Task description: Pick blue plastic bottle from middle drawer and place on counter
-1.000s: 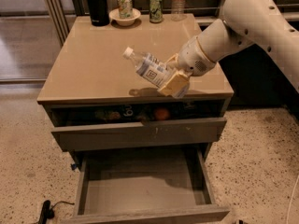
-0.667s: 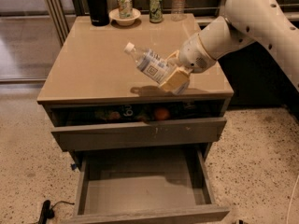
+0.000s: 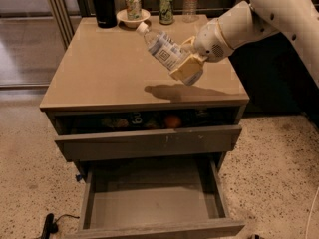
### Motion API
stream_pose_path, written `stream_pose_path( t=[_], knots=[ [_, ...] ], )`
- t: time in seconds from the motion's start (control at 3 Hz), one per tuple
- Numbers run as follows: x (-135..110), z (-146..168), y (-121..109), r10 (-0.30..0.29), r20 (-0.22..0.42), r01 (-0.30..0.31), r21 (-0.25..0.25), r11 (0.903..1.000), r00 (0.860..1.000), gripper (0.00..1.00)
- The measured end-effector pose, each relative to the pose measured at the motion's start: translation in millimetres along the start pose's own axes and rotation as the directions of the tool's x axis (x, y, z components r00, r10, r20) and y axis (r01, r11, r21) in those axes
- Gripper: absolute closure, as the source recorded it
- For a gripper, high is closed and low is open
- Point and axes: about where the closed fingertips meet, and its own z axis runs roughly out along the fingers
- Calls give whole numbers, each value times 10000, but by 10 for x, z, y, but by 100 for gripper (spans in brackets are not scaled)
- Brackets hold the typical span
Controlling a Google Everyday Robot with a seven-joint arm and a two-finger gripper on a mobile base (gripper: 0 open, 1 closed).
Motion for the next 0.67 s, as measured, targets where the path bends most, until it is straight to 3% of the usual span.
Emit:
stream_pose_path(
  t=[0.33,0.67],
  knots=[
    [-101,-43,-120,299,1054,-340,371,9987,9940,100],
    [-195,-43,-206,554,2344,-732,677,9950,9706,100]
  ],
)
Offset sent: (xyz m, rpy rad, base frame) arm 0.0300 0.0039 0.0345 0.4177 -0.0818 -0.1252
